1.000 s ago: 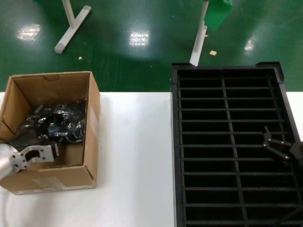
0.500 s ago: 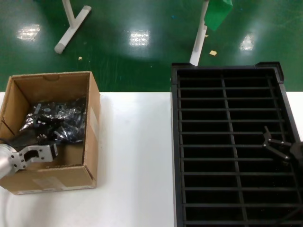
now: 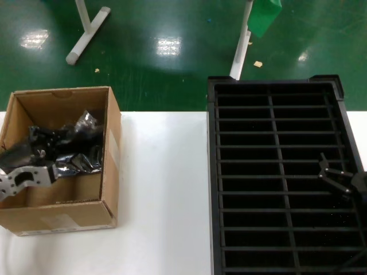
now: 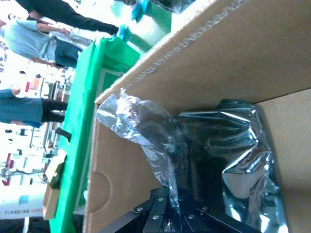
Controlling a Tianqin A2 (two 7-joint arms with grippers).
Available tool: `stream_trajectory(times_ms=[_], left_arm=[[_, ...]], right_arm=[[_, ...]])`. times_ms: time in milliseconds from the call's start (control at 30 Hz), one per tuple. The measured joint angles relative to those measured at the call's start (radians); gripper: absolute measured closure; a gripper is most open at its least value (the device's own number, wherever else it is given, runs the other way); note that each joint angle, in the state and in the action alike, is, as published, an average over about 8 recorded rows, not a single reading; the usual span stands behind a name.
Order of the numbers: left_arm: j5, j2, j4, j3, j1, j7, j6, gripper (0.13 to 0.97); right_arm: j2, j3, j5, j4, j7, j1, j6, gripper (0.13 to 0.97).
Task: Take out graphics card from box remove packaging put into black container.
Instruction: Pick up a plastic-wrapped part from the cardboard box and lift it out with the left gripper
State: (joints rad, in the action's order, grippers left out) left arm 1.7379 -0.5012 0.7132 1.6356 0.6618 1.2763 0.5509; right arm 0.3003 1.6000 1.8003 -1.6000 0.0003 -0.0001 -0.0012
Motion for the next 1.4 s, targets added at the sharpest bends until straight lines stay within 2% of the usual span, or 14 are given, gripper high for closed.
stream_trajectory(times_ms=[167, 433, 700, 933, 1200, 1400], left_arm=[[0.021, -0.027, 0.025, -0.018, -0.009, 0.017, 0.046, 0.954], [0.064, -0.083, 0.075, -0.038, -0.025, 0.003, 0.164, 0.955], [0.069, -0.166, 0.207, -0.033, -0.074, -0.115, 0.220, 0.955], [0.079, -0.258, 0.322, -0.042, -0.106, -0.197, 0.276, 0.955], [0.106, -0.349, 0.427, -0.060, -0.121, -0.278, 0.348, 0.955], [0.124, -0.411, 0.493, -0.048, -0.117, -0.380, 0.417, 0.955]], right_arm=[[0.000, 0.000, 0.000, 0.000, 0.000, 0.000, 0.000, 0.129], [0.000, 0.000, 0.000, 0.000, 0.000, 0.000, 0.000, 0.129], [0.000, 0.000, 0.000, 0.000, 0.000, 0.000, 0.000, 0.129], [0.000, 0.000, 0.000, 0.000, 0.000, 0.000, 0.000, 0.129], [0.000, 0.000, 0.000, 0.000, 0.000, 0.000, 0.000, 0.129], [0.000, 0.000, 0.000, 0.000, 0.000, 0.000, 0.000, 0.129]])
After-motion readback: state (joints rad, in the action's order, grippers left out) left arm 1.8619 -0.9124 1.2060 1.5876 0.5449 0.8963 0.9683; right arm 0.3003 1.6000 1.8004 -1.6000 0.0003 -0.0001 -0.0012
